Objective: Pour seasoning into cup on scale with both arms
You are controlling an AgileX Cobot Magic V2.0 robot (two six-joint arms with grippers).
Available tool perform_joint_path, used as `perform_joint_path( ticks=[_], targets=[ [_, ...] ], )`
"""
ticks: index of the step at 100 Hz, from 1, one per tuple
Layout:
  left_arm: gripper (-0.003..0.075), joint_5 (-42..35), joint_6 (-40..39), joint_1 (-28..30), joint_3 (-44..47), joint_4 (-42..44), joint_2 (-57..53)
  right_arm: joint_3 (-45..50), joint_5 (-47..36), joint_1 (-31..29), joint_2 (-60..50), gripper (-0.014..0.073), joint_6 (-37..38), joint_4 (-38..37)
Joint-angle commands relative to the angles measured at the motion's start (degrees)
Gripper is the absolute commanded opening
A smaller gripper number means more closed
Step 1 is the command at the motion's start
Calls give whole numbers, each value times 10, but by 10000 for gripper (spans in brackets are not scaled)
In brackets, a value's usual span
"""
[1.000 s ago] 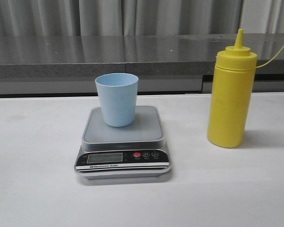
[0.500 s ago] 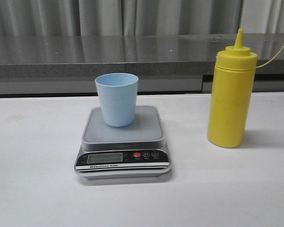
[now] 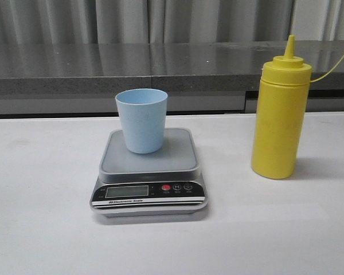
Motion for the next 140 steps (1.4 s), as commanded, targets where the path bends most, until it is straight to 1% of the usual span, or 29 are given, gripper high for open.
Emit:
perform_joint_path(
  ticks=[1, 7, 17, 27, 38, 66, 140],
  targets=[
    [-20, -44, -3, 2, -16, -8, 7, -14, -3, -5, -17, -68, -6, -6],
    [-20, -44, -3, 2, -16, -8, 7, -7, 6, -5, -35, -68, -6, -6],
    [-20, -44, -3, 2, -16, -8, 7, 17, -2, -5, -53, -68, -6, -6],
    [-20, -44, -3, 2, -16, -8, 7, 45, -29, -5, -53, -68, -6, -5],
    [-20, -44, -3, 2, -16, -8, 7, 79, -85, -5, -53, -68, -6, -5],
    [-20, -44, -3, 2, -16, -8, 7, 78, -48, -3, -53, -68, -6, -5],
    [-20, -44, -3, 2, -16, -8, 7, 78, -47, -3, -52, -68, -6, -6]
  ],
)
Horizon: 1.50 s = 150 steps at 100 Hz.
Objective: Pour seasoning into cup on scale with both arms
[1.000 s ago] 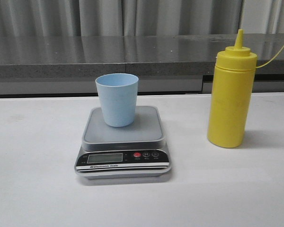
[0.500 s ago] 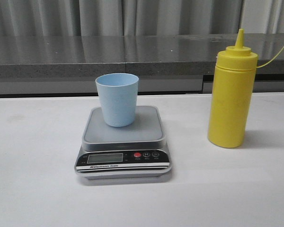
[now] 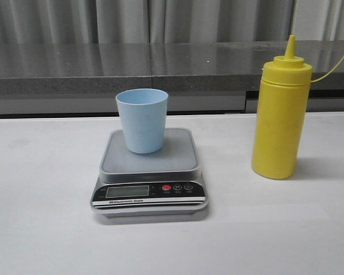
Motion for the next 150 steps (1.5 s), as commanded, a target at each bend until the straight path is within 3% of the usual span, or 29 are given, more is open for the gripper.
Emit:
perform_joint_path(
  ticks=[1, 41, 67, 98, 115, 150],
  targets=[
    [-20, -44, -3, 2, -16, -8, 7, -9, -42, -3, -14, -68, -5, -6],
    [-20, -45, -3, 2, -9, -5, 4, -9, -42, -3, -14, -68, -5, -6],
    [-20, -183, -3, 52, 59, 49, -25, -9, -42, -3, -14, -68, -5, -6],
    [-20, -256, -8, 68, 170, 50, -92, -9, -42, -3, -14, -68, -5, -6],
    [-20, -224, -74, 68, 194, 90, -111, -9, -42, -3, -14, -68, -5, -6],
    [-20, -221, -74, 68, 194, 83, -111, -9, -42, -3, -14, -68, -5, -6]
  ],
)
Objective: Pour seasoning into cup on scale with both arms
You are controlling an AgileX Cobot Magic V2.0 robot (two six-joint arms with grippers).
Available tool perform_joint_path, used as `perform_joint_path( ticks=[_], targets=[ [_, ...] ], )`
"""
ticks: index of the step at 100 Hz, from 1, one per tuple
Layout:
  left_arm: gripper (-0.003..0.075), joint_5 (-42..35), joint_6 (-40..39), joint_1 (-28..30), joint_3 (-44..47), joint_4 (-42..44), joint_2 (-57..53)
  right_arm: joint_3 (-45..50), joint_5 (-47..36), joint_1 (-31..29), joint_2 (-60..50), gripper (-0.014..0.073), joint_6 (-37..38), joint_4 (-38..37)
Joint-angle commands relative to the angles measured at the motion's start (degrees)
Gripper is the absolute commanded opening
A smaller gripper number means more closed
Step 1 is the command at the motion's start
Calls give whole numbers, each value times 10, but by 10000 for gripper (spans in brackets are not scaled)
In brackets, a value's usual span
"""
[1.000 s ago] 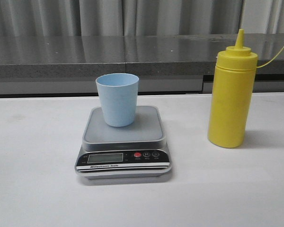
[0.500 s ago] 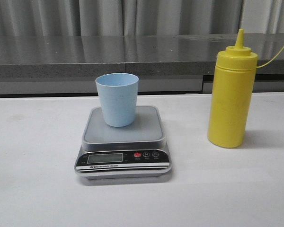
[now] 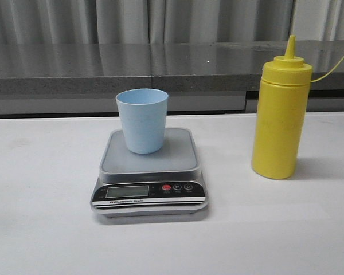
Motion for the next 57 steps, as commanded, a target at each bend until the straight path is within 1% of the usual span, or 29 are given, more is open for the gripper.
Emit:
perform_joint_path(
  ticks=[1, 57],
  targets=[
    [-20, -41, -8, 1, 21, -3, -18, -9, -43, -3, -14, -68, -5, -6],
    [-20, -41, -8, 1, 21, -3, -18, -9, -43, -3, -14, -68, -5, -6]
  ],
)
